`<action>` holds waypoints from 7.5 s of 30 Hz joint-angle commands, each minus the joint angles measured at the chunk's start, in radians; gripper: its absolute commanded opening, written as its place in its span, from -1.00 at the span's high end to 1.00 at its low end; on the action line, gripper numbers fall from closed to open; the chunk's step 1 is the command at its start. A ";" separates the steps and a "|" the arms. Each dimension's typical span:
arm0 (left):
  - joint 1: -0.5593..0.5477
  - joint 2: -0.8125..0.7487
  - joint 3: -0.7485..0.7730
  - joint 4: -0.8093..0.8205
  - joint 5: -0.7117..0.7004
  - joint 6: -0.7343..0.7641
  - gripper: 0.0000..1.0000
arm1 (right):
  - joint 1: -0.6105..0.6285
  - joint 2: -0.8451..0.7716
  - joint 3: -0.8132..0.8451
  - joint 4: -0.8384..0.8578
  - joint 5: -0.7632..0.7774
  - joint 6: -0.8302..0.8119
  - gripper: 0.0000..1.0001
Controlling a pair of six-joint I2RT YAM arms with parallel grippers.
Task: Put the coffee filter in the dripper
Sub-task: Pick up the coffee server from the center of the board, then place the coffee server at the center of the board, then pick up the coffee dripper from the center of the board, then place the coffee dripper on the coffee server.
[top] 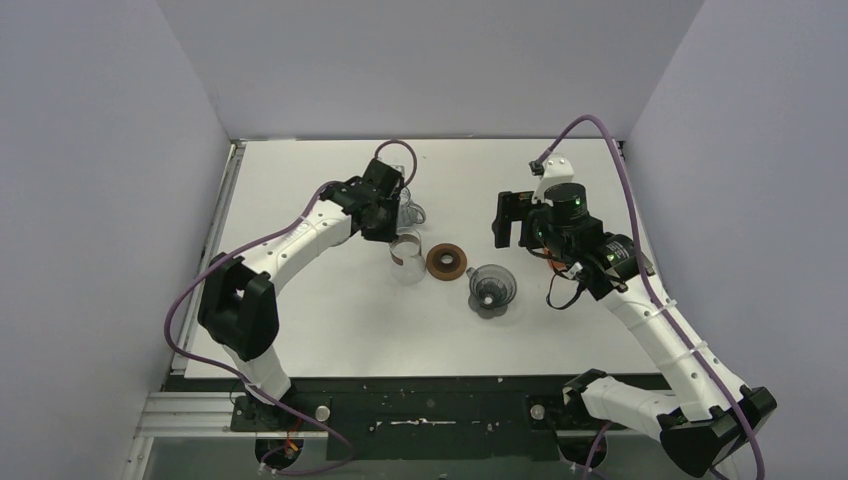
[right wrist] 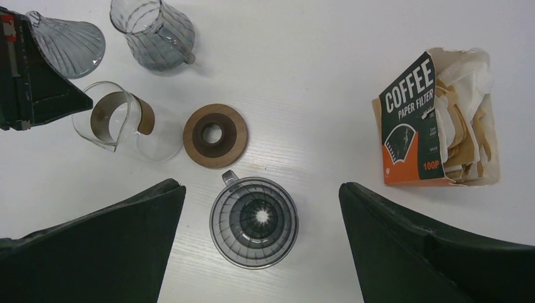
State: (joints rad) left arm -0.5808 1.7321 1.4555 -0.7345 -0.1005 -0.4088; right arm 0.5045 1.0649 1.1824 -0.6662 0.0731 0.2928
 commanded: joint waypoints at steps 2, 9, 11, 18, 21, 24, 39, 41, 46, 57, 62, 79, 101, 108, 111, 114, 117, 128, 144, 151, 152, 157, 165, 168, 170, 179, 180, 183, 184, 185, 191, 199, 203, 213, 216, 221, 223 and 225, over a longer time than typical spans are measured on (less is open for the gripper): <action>-0.018 -0.034 0.039 -0.044 0.005 0.021 1.00 | -0.001 0.002 0.005 -0.022 0.058 0.018 -1.00; -0.043 -0.097 0.022 -0.085 0.002 0.021 1.00 | -0.002 0.026 -0.014 -0.077 0.078 0.063 -1.00; -0.055 -0.112 0.010 -0.092 0.006 0.021 1.00 | -0.001 0.026 -0.028 -0.088 0.078 0.076 -1.00; -0.084 -0.183 -0.068 -0.072 0.044 0.005 1.00 | -0.004 0.030 -0.079 -0.115 0.077 0.142 -0.99; -0.123 -0.213 -0.100 -0.054 0.037 -0.019 1.00 | -0.006 0.033 -0.103 -0.125 0.076 0.166 -0.97; -0.168 -0.233 -0.124 -0.034 0.019 -0.043 1.00 | -0.014 0.035 -0.127 -0.126 0.064 0.186 -0.95; -0.276 -0.277 -0.182 0.050 -0.013 -0.123 1.00 | -0.166 0.030 -0.279 -0.060 -0.115 0.246 -0.54; -0.279 -0.274 -0.182 0.053 -0.015 -0.126 1.00 | -0.178 0.029 -0.300 -0.042 -0.142 0.256 -0.50; -0.297 -0.264 -0.181 0.055 -0.022 -0.135 1.00 | -0.191 0.033 -0.351 0.005 -0.202 0.282 -0.42; -0.330 -0.237 -0.172 0.053 -0.038 -0.147 1.00 | -0.195 0.058 -0.426 0.086 -0.239 0.342 -0.28; -0.335 -0.228 -0.170 0.049 -0.042 -0.149 0.93 | -0.202 0.068 -0.448 0.120 -0.245 0.369 -0.17; -0.349 -0.194 -0.192 0.069 -0.041 -0.152 0.89 | -0.220 0.086 -0.476 0.168 -0.254 0.391 0.04; -0.353 -0.226 -0.182 0.045 -0.074 -0.148 0.16 | -0.226 0.106 -0.497 0.203 -0.274 0.408 0.61; -0.353 -0.262 -0.152 0.032 -0.080 -0.145 -0.06 | -0.227 0.103 -0.499 0.205 -0.278 0.412 0.95; -0.353 -0.276 -0.136 0.028 -0.088 -0.142 -0.11 | -0.228 0.098 -0.496 0.200 -0.279 0.411 1.00; -0.354 -0.292 -0.119 0.018 -0.093 -0.136 -0.19 | -0.228 0.083 -0.487 0.189 -0.277 0.412 1.00; -0.352 -0.311 -0.102 0.015 -0.105 -0.130 -0.26 | -0.227 0.065 -0.469 0.175 -0.277 0.409 1.00; -0.295 -0.379 -0.056 -0.019 -0.150 -0.064 -0.47 | -0.227 -0.010 -0.281 0.053 -0.255 0.351 1.00; 0.005 -0.532 -0.141 0.017 -0.064 0.024 -0.74 | -0.174 0.051 0.010 -0.061 -0.451 0.240 1.00; 0.015 -0.556 -0.172 0.018 -0.088 0.028 -0.95 | -0.065 0.078 0.068 -0.087 -0.518 0.217 1.00; 0.015 -0.559 -0.176 0.018 -0.087 0.028 -0.95 | -0.060 0.078 0.068 -0.088 -0.533 0.218 1.00; 0.015 -0.572 -0.188 0.017 -0.096 0.032 -0.95 | -0.038 0.076 0.063 -0.090 -0.600 0.220 1.00; 0.015 -0.592 -0.187 0.003 -0.116 0.041 -0.95 | 0.044 0.098 0.033 -0.060 -0.600 0.258 1.00; 0.015 -0.599 -0.186 -0.001 -0.118 0.042 -0.95 | 0.086 0.107 0.029 -0.046 -0.570 0.267 1.00; 0.015 -0.603 -0.185 -0.007 -0.122 0.046 -0.95 | 0.106 0.116 0.028 -0.042 -0.546 0.270 1.00; 0.015 -0.608 -0.194 -0.011 -0.122 0.046 -0.95 | 0.157 0.168 0.031 -0.071 -0.458 0.284 1.00; 0.015 -0.609 -0.195 -0.011 -0.122 0.045 -0.95 | 0.161 0.171 0.032 -0.073 -0.453 0.285 1.00; 0.016 -0.608 -0.196 -0.009 -0.125 0.047 -0.95 | 0.167 0.176 0.031 -0.080 -0.447 0.283 1.00; 0.015 -0.607 -0.196 -0.010 -0.125 0.048 -0.95 | 0.168 0.176 0.032 -0.083 -0.441 0.283 1.00; 0.015 -0.606 -0.196 -0.009 -0.126 0.047 -0.95 | 0.169 0.176 0.032 -0.087 -0.436 0.284 1.00; 0.015 -0.602 -0.196 -0.006 -0.125 0.052 -0.95 | 0.171 0.173 0.030 -0.111 -0.406 0.286 1.00; 0.016 -0.602 -0.197 -0.005 -0.125 0.050 -0.95 | 0.172 0.175 0.024 -0.112 -0.407 0.292 1.00; 0.015 -0.606 -0.199 -0.007 -0.130 0.050 -0.95 | 0.172 0.173 0.019 -0.111 -0.404 0.296 1.00; 0.015 -0.602 -0.198 -0.003 -0.125 0.050 -0.95 | 0.172 0.177 0.012 -0.109 -0.402 0.305 0.84; 0.015 -0.603 -0.199 -0.003 -0.125 0.051 -0.95 | 0.171 0.179 0.012 -0.105 -0.404 0.309 0.81; 0.015 -0.605 -0.201 -0.003 -0.125 0.050 -0.95 | 0.173 0.182 0.018 -0.100 -0.410 0.312 0.55; 0.015 -0.606 -0.200 -0.003 -0.125 0.051 -0.95 | 0.173 0.182 0.023 -0.101 -0.410 0.313 0.46; 0.016 -0.605 -0.200 -0.003 -0.123 0.052 -0.95 | 0.173 0.182 0.033 -0.103 -0.407 0.313 0.39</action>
State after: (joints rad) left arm -0.5720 1.1446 1.2514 -0.7586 -0.2173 -0.3763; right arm 0.6693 1.2510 1.1938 -0.8005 -0.3405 0.5961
